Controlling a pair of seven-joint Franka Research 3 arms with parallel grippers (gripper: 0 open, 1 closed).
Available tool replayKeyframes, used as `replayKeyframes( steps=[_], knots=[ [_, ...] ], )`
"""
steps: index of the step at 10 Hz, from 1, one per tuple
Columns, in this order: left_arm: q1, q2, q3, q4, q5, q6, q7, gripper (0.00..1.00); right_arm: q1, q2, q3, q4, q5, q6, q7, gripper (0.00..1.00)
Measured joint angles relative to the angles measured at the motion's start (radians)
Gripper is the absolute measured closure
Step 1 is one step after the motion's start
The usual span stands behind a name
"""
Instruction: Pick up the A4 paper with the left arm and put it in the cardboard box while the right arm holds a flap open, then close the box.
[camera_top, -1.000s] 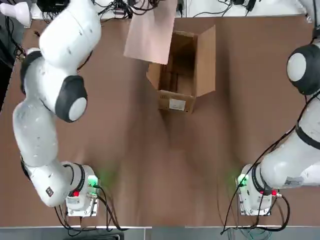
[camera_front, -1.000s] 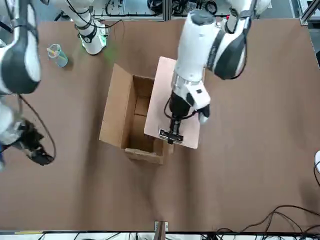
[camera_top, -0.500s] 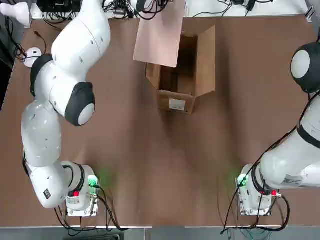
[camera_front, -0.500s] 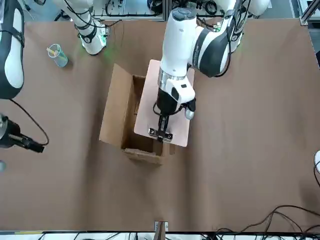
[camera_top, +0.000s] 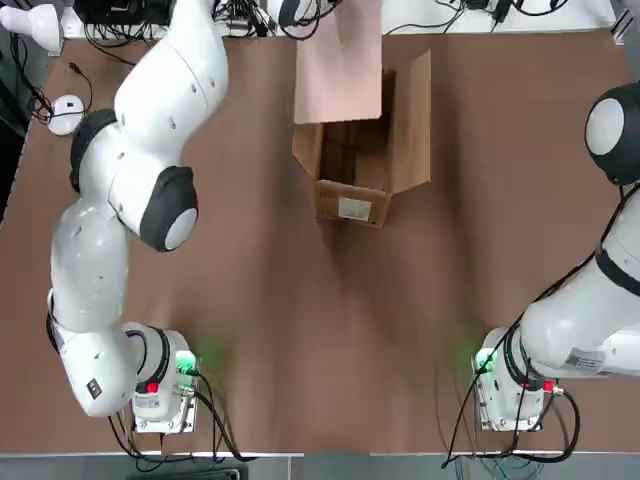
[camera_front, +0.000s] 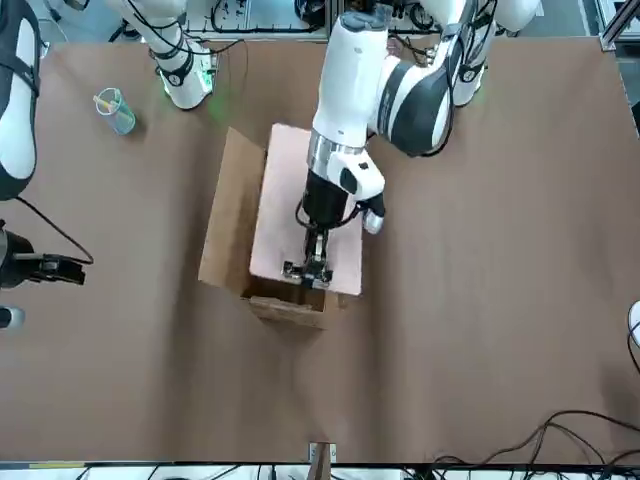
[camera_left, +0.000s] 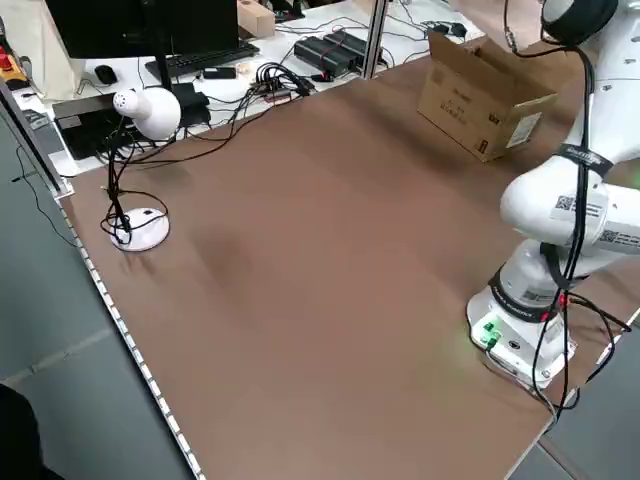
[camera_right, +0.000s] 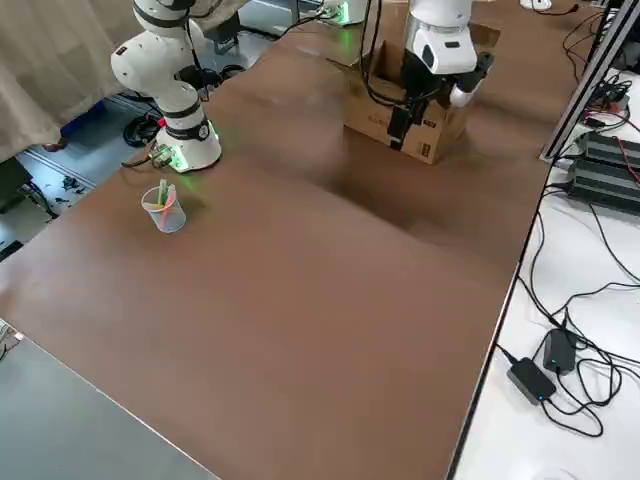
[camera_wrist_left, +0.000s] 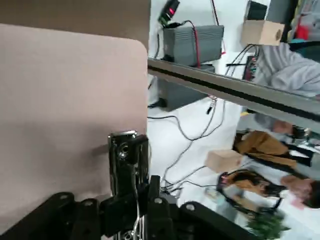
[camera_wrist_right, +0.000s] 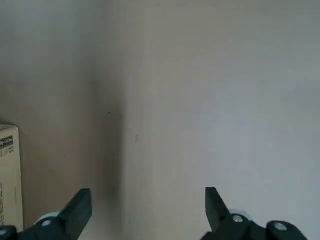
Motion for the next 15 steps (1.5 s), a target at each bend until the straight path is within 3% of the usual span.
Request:
replayKeyframes(
  steps=[15],
  knots=[
    [-0.023,0.104,0.006,0.009,-0.001,0.133,-0.018,0.97,0.005,0.0,0.009,-0.004,0.001,0.001,0.0,0.0]
  ],
)
